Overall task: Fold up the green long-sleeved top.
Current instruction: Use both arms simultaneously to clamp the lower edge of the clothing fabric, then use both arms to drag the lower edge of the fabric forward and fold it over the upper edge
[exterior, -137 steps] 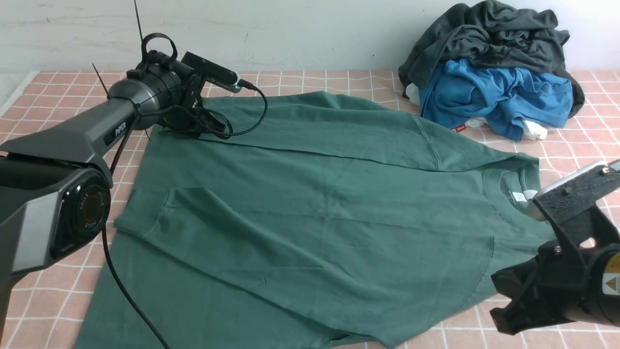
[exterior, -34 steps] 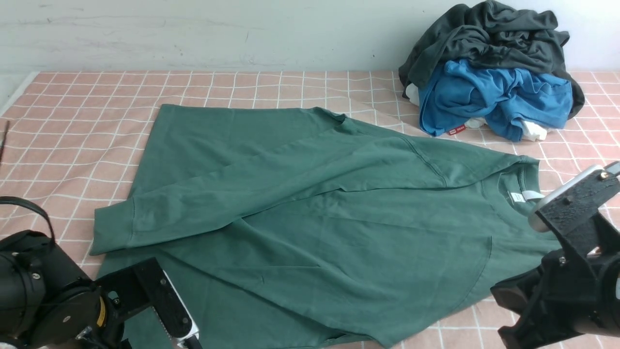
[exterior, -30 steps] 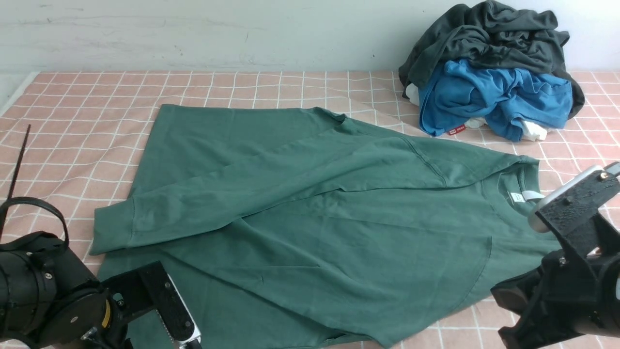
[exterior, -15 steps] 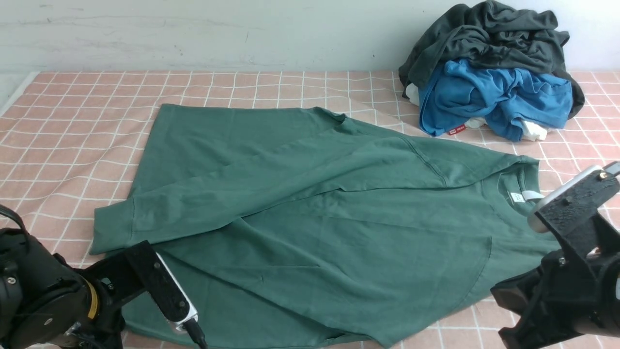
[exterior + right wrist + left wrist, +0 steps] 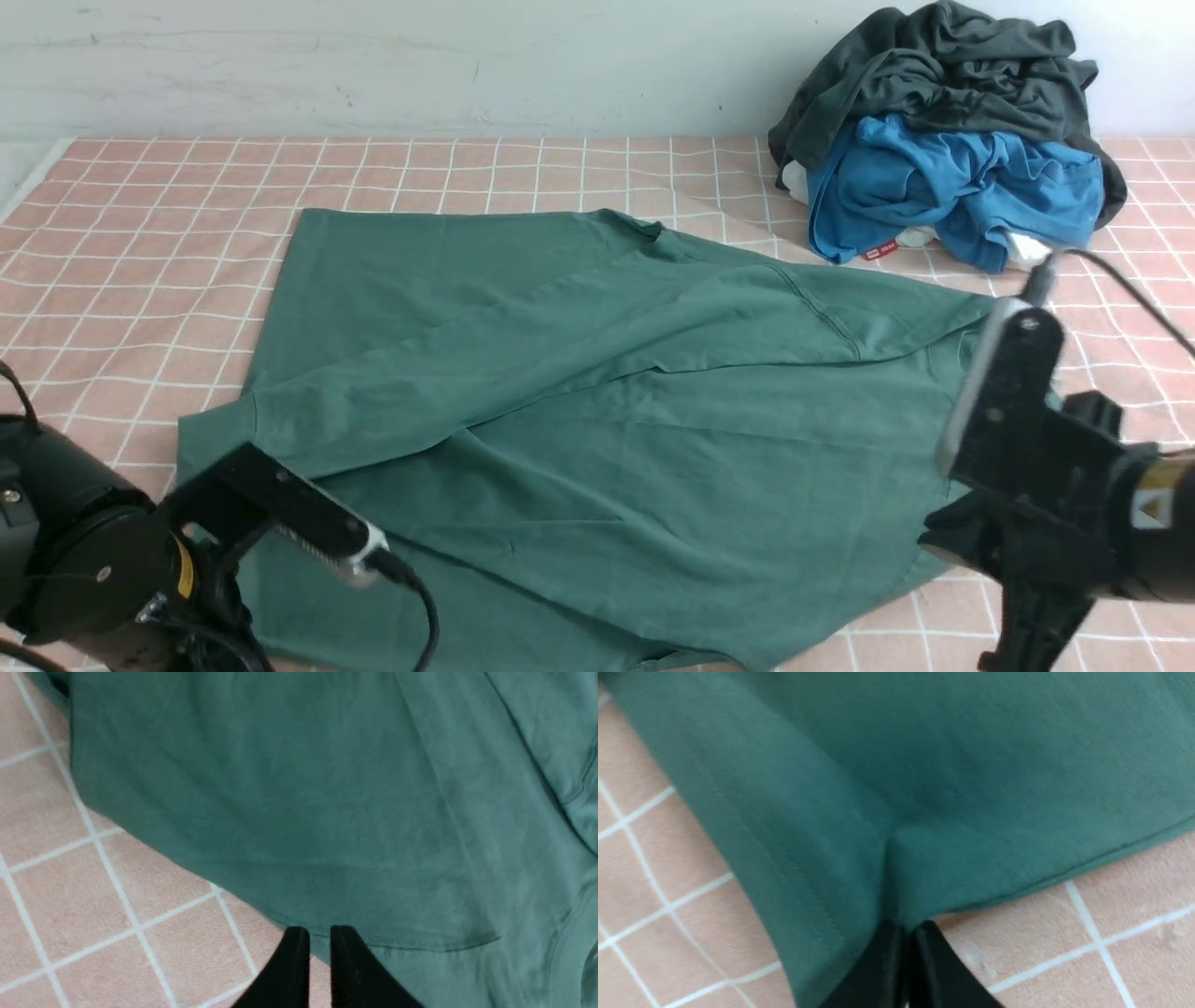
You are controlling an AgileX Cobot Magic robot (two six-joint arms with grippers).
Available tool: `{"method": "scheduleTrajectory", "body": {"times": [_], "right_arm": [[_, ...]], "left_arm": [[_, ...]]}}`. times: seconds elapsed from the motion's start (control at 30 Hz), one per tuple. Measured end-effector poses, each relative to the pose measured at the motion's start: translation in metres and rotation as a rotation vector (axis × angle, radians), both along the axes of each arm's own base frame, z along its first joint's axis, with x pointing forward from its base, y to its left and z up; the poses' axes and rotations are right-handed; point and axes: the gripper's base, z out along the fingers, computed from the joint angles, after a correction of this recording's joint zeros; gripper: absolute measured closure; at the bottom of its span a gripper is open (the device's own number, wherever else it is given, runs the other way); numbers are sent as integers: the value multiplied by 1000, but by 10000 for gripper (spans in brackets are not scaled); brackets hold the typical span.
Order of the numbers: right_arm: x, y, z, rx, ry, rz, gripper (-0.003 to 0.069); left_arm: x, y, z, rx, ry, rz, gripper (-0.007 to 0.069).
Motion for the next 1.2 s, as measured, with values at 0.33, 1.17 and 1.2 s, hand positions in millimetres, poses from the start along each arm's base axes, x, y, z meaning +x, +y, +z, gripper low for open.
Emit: {"method": "scheduleTrajectory", "body": {"times": [0.33, 1.17, 1.2], "right_arm": [[36, 0, -69, -392, 80, 247, 324], [67, -16, 26, -166, -134, -224, 656], [82, -19, 27, -142, -159, -249, 656]], "left_arm": [[9, 3, 12, 19, -59, 134, 618], [32, 9, 131, -69, -447, 197, 618], [46, 9, 136, -74, -484, 209, 618]]}}
